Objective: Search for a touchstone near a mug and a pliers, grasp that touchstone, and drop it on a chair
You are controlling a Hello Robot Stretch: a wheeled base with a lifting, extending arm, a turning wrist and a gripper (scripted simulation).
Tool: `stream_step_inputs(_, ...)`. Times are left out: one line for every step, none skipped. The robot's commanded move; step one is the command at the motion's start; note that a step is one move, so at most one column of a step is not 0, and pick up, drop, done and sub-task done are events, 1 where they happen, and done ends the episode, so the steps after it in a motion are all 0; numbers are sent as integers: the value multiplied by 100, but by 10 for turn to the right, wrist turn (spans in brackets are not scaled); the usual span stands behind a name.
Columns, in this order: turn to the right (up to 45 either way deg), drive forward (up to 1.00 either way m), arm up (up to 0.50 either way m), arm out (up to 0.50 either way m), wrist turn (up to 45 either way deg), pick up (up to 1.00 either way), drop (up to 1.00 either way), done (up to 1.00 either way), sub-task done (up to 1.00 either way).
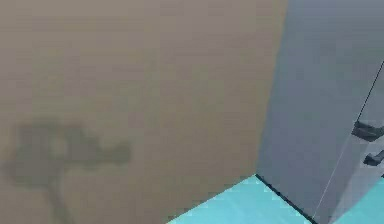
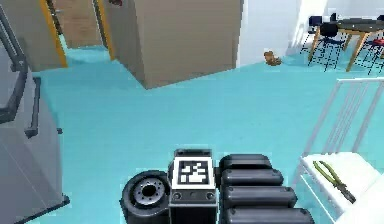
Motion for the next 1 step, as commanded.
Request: stream_step_inputs(-300, 0, 0, 0, 0, 0, 0, 0, 0)
